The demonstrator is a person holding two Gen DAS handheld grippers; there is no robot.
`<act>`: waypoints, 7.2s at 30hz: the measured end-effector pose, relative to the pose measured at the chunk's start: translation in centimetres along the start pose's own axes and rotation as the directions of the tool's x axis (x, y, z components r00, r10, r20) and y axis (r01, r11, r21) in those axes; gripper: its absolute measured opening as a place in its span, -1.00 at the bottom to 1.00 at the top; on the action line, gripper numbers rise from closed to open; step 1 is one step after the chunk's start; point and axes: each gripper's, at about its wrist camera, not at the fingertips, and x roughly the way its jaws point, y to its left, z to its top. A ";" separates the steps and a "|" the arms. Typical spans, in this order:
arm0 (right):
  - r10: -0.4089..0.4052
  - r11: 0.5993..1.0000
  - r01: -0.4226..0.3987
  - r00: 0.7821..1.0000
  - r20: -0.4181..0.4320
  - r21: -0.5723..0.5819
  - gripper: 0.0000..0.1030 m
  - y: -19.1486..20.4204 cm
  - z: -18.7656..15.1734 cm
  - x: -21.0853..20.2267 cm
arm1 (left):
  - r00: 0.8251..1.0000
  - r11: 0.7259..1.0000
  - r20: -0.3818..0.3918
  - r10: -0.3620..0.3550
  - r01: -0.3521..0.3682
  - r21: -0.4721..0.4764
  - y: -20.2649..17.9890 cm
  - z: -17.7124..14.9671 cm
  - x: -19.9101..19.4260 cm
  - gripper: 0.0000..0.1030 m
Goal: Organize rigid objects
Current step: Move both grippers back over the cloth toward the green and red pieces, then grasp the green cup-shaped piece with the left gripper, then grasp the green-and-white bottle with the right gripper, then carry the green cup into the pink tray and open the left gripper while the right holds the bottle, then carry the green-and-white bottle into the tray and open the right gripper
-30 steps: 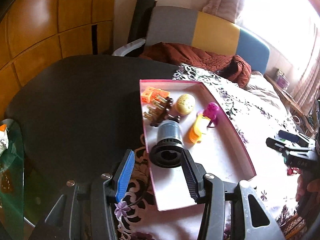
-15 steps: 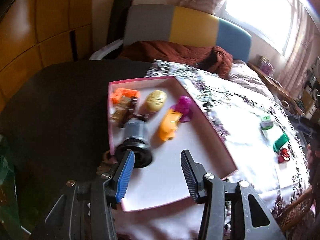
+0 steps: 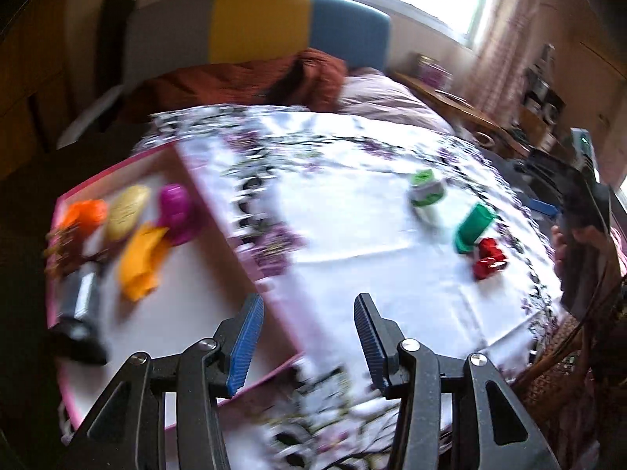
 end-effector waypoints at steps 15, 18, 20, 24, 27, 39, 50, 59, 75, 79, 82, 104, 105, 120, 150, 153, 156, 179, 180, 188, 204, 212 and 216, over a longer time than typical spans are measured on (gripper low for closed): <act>0.020 0.990 -0.024 0.999 0.026 0.136 0.88 -2.4 0.5 -0.5 | 0.970 0.949 -0.089 -0.225 0.239 0.205 -11.3 4.2 6.4 0.03; 0.025 0.990 -0.028 0.999 0.026 0.139 0.88 -2.4 0.5 -0.5 | 0.960 0.936 -0.112 -0.258 0.277 0.216 -12.9 5.2 7.8 0.05; 0.027 0.990 -0.031 0.999 0.029 0.138 0.88 -2.5 0.6 -0.5 | 0.953 0.929 -0.129 -0.275 0.298 0.219 -14.0 6.0 8.9 0.09; 0.036 0.985 -0.042 0.999 0.039 0.166 0.88 -3.0 0.6 -0.7 | 0.944 0.913 -0.146 -0.297 0.325 0.247 -16.1 7.1 10.4 0.17; 0.050 0.982 -0.054 0.998 0.029 0.179 0.88 -3.1 0.7 -0.5 | 0.940 0.904 -0.156 -0.302 0.334 0.265 -17.5 7.7 11.4 0.19; 0.055 0.983 -0.058 0.998 0.025 0.172 0.88 -2.9 0.6 -0.3 | 0.936 0.917 -0.196 -0.291 0.331 0.222 -19.2 8.4 16.2 -0.32; 0.050 0.992 -0.046 0.998 -0.025 0.118 0.88 -1.9 0.3 0.6 | 0.982 0.978 -0.047 -0.182 0.186 0.098 -8.9 4.9 9.2 -0.32; 0.032 0.998 -0.040 0.989 -0.147 -0.050 0.88 1.4 -1.0 2.5 | 0.992 0.990 -0.023 -0.120 0.122 0.076 -5.5 1.4 7.2 -0.32; 0.029 0.957 -0.118 0.947 -0.319 -0.265 -0.09 10.9 -4.1 12.6 | 0.993 0.988 -0.017 -0.119 0.120 0.095 -6.0 1.4 7.5 -0.32; 0.007 0.931 -0.121 0.949 -0.314 -0.345 -0.16 12.1 -4.6 12.8 | 0.992 0.989 -0.031 -0.122 0.124 0.085 -6.0 1.4 7.9 -0.32; 0.016 0.932 -0.133 0.945 -0.326 -0.337 -0.14 12.0 -4.4 13.1 | 0.992 0.989 -0.035 -0.123 0.125 0.073 -5.8 1.2 8.2 -0.32; 0.058 0.940 -0.163 0.943 -0.328 -0.301 -0.18 12.0 -3.4 13.5 | 0.995 0.991 0.002 -0.099 0.098 0.088 -6.3 0.9 5.5 -0.33; 0.050 0.933 -0.159 0.946 -0.322 -0.321 -0.18 12.2 -3.6 13.5 | 0.995 0.991 0.009 -0.100 0.099 0.090 -6.3 0.9 5.1 -0.33; 0.001 0.896 -0.133 0.955 -0.297 -0.423 -0.17 13.0 -4.8 13.4 | 0.990 0.991 0.144 -0.005 0.024 -0.130 2.6 0.6 -3.5 -0.32; -0.022 0.870 -0.126 0.956 -0.292 -0.476 -0.17 13.4 -4.9 13.4 | 0.992 0.845 0.115 0.055 0.016 -0.535 19.6 10.5 4.4 -0.33; -0.021 0.868 -0.127 0.956 -0.293 -0.479 -0.17 13.4 -4.9 13.4 | 0.996 0.862 0.075 0.052 -0.007 -0.508 19.4 11.0 6.6 -0.32; -0.021 0.869 -0.128 0.956 -0.294 -0.479 -0.17 13.4 -4.9 13.5 | 0.995 0.870 0.007 0.099 -0.083 -0.485 19.4 10.9 8.7 -0.32; -0.032 0.854 -0.117 0.961 -0.276 -0.507 -0.18 13.8 -5.0 13.4 | 0.968 0.923 0.066 0.241 -0.207 -0.325 14.2 5.2 -0.6 -0.23; -0.033 0.852 -0.117 0.961 -0.274 -0.510 -0.18 13.8 -5.0 13.4 | 0.966 0.925 0.065 0.249 -0.217 -0.311 13.7 4.6 -1.0 -0.23; -0.043 0.839 -0.105 0.965 -0.258 -0.534 -0.18 13.9 -5.1 13.3 | 0.955 0.919 0.073 0.288 -0.254 -0.301 11.5 0.1 -4.5 -0.23; -0.053 0.813 -0.080 0.976 -0.211 -0.577 -0.18 14.0 -6.0 12.9 | 0.929 0.888 0.080 0.361 -0.316 -0.336 12.5 -3.7 -7.7 -0.23; -0.118 0.794 -0.027 0.973 -0.198 -0.607 -0.19 15.3 -6.4 12.1 | 0.933 0.883 0.092 0.349 -0.294 -0.365 13.6 -4.2 -8.3 -0.23; -0.076 0.783 -0.068 0.976 -0.203 -0.618 -0.19 16.4 -7.9 10.2 | 0.934 0.879 0.089 0.345 -0.288 -0.379 14.2 -4.5 -8.5 -0.23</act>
